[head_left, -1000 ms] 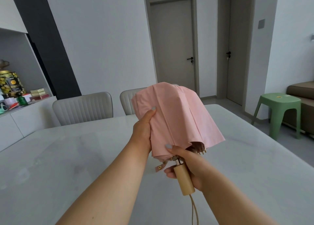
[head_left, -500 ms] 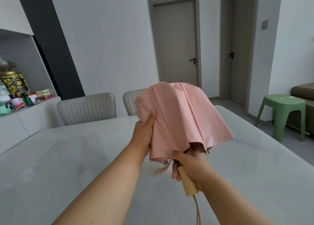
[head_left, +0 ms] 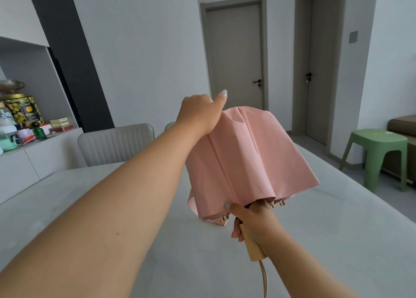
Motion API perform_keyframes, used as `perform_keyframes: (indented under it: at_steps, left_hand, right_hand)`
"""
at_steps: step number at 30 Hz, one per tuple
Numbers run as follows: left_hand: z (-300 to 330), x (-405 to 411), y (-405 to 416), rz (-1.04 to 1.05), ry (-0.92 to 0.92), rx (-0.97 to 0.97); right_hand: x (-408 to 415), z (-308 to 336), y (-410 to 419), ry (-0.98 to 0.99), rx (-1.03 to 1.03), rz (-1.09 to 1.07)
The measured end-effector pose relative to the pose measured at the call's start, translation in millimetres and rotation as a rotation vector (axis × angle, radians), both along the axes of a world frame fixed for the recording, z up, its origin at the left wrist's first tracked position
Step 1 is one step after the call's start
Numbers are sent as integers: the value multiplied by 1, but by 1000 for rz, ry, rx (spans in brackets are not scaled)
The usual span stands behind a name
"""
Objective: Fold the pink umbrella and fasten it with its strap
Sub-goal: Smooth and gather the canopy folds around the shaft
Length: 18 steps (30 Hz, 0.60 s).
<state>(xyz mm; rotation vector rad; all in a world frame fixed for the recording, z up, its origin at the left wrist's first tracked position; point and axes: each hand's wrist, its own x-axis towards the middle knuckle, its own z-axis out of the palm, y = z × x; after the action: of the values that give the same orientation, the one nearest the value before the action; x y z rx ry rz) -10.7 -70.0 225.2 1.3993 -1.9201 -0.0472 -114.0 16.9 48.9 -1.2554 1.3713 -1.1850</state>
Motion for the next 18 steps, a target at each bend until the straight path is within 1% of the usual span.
perform_keyframes:
  at_steps: [2, 3, 8, 13, 14, 15, 17, 18]
  left_hand:
    - [7, -1, -1, 40, -17, 172]
    - [9, -1, -2, 39, -8, 213]
    - [16, 4, -4, -170, 159, 330]
    - [16, 6, -3, -134, 142, 381]
    - [16, 7, -3, -169, 186, 400]
    - [16, 9, -5, -239, 271, 431]
    - [15, 15, -10, -438, 470, 513]
    - [13, 18, -11, -523, 541, 540]
  right_hand:
    - [-1, 0, 0, 3, 21, 5]
    - [-1, 0, -1, 12, 42, 11]
    - [-5, -2, -2, 10, 82, 20]
    - [-2, -2, -2, 24, 91, 26]
    - [-2, -3, -1, 12, 95, 25]
    - [-1, -3, -1, -12, 94, 24]
    - [-2, -3, 0, -55, 67, 15]
    - [-3, -2, 0, -66, 49, 7]
